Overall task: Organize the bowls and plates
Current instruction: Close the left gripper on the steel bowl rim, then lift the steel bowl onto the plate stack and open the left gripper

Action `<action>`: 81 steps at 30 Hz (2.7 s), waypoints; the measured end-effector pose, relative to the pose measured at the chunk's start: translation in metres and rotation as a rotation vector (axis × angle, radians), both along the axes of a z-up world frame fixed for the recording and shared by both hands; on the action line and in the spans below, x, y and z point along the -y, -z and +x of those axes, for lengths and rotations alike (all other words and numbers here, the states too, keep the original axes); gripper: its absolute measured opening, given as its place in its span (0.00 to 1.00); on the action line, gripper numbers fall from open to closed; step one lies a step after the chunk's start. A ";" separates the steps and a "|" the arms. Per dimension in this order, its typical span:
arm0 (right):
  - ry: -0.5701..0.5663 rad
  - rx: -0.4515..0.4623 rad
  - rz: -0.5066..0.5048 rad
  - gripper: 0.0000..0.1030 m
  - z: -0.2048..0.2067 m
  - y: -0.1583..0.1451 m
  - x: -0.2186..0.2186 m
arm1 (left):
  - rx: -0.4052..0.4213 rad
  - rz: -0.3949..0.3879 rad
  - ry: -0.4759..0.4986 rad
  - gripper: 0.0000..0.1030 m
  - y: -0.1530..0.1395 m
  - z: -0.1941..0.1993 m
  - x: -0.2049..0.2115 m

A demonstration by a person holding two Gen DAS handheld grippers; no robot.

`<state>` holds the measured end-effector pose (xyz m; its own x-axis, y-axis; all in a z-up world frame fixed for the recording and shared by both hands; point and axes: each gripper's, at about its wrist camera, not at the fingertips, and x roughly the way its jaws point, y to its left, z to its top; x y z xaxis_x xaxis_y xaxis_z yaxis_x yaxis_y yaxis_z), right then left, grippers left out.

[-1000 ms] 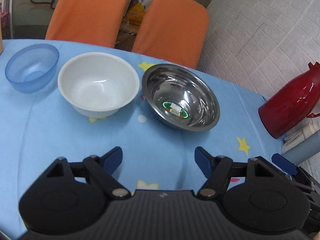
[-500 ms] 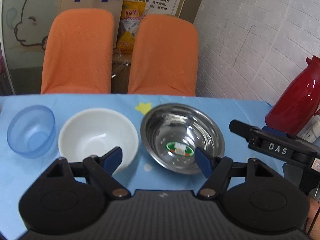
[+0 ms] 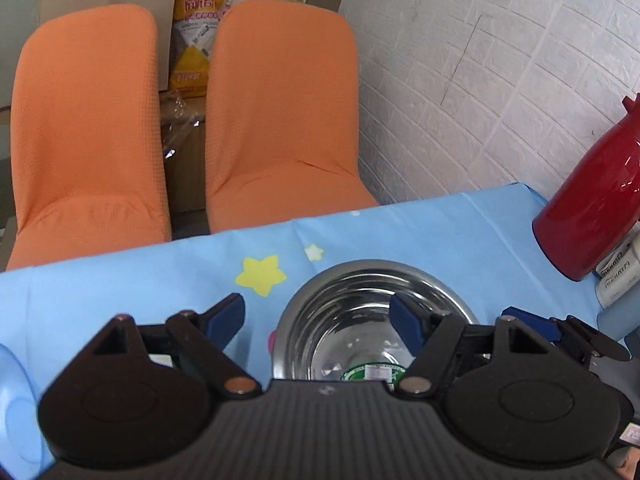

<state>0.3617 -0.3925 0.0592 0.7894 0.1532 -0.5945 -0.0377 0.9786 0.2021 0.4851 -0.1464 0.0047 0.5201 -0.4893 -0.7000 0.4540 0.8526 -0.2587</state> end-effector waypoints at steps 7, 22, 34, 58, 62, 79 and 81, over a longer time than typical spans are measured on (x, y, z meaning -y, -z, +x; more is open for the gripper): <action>-0.016 -0.005 -0.050 1.00 0.002 0.006 -0.011 | -0.032 0.076 -0.026 0.68 0.019 0.012 0.015; -0.092 -0.037 -0.083 1.00 0.007 0.019 -0.032 | 0.020 0.203 0.022 0.63 0.034 0.000 0.046; -0.143 -0.010 -0.092 1.00 -0.005 -0.001 -0.038 | -0.035 0.134 0.022 0.64 0.020 -0.017 0.038; -0.247 -0.074 -0.050 1.00 -0.210 -0.024 -0.090 | -0.142 0.121 0.044 0.67 0.012 -0.266 -0.035; -0.238 -0.104 -0.027 1.00 -0.219 -0.016 -0.091 | -0.142 0.118 0.041 0.67 0.016 -0.285 -0.038; -0.234 -0.126 -0.013 1.00 -0.228 0.002 -0.080 | -0.079 0.141 0.032 0.70 0.023 -0.284 -0.030; -0.200 -0.110 0.033 1.00 -0.236 -0.003 -0.068 | -0.078 0.113 0.011 0.70 0.018 -0.284 -0.039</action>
<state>0.1257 -0.3244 0.0621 0.6724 0.3205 -0.6672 -0.2061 0.9468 0.2471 0.2014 -0.1072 -0.0129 0.4568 -0.4104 -0.7892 0.4459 0.8733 -0.1960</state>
